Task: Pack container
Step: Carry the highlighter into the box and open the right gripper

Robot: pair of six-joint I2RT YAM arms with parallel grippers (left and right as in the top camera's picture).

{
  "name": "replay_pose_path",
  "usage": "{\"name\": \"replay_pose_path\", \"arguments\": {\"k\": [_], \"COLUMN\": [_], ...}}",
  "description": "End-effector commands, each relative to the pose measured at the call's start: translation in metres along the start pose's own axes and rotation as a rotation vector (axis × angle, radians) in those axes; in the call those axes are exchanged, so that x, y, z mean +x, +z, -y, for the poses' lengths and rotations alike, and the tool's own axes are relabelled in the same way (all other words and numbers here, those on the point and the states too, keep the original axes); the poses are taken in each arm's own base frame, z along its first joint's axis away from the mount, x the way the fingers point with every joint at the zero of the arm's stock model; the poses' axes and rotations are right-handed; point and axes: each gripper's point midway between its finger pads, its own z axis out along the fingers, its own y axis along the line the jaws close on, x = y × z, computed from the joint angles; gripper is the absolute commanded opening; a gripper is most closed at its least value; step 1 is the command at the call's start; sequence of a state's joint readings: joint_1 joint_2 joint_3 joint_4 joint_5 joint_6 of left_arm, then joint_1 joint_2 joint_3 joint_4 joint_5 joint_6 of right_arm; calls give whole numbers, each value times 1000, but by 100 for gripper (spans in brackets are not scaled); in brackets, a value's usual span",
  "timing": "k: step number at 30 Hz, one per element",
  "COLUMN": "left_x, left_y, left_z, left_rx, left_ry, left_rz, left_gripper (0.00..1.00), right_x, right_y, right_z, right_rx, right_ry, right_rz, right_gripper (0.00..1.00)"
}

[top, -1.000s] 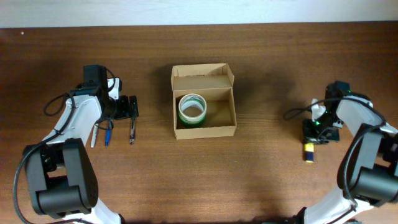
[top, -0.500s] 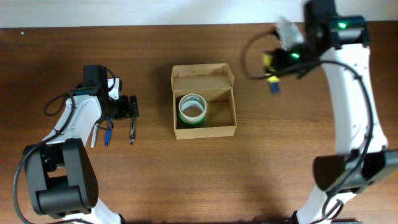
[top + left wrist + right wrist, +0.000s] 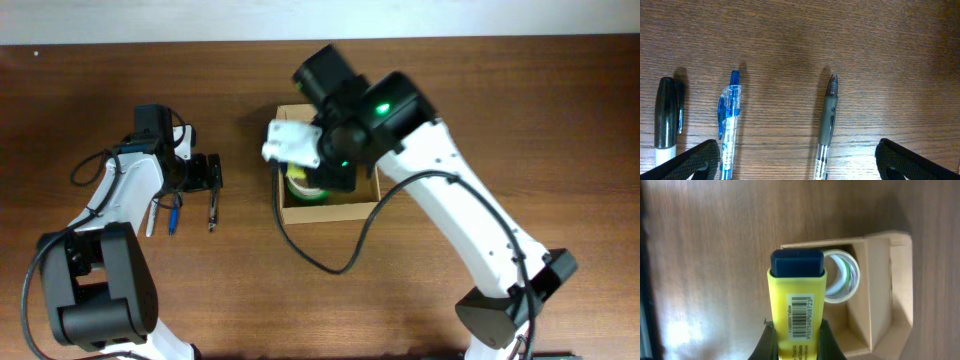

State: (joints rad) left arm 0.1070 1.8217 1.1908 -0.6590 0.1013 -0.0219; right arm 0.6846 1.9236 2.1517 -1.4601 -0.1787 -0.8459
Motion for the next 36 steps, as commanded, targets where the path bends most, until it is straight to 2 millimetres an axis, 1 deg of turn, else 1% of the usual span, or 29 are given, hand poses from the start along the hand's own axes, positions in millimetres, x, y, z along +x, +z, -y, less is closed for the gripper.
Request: {"name": "replay_pose_path", "arguments": {"k": [1,5,7,10,12,18,24,28,32,33,34,35,36], "left_x": [-4,-4,-4,-4,-4,-4,-4,-4,-4,-4,-4,-4,-4], "left_y": [-1,-1,-1,-1,-1,-1,-1,-1,-1,-1,-1,-1,-1], "left_z": [0,0,0,0,0,0,0,0,0,0,0,0,0], "left_rx": [7,7,7,7,7,7,7,7,7,7,7,7,7], "left_ry": [13,13,13,13,13,13,13,13,13,13,13,13,13], "left_rz": [6,6,6,6,6,6,6,6,6,6,6,6,6], "left_gripper": [99,99,99,99,99,99,99,99,99,99,99,99,99], "right_x": [11,24,37,53,61,80,91,92,91,91,91,91,91], "right_y": [28,56,71,87,98,124,141,145,145,145,145,145,145], "right_z": [3,13,19,17,14,14,9,1,1,1,2,2,2], "right_rx": [-13,-2,6,-14,-28,-30,-36,-63,-63,-64,-61,-61,-59], "right_ry": [-117,-97,-78,-54,-46,-21,-12,14,21,21,29,33,40], "right_rz": [-53,-66,-84,-105,-117,-129,-130,-123,-120,-121,-124,-124,-124], "right_gripper": [4,4,4,4,4,4,4,4,4,7,17,34,35]}}
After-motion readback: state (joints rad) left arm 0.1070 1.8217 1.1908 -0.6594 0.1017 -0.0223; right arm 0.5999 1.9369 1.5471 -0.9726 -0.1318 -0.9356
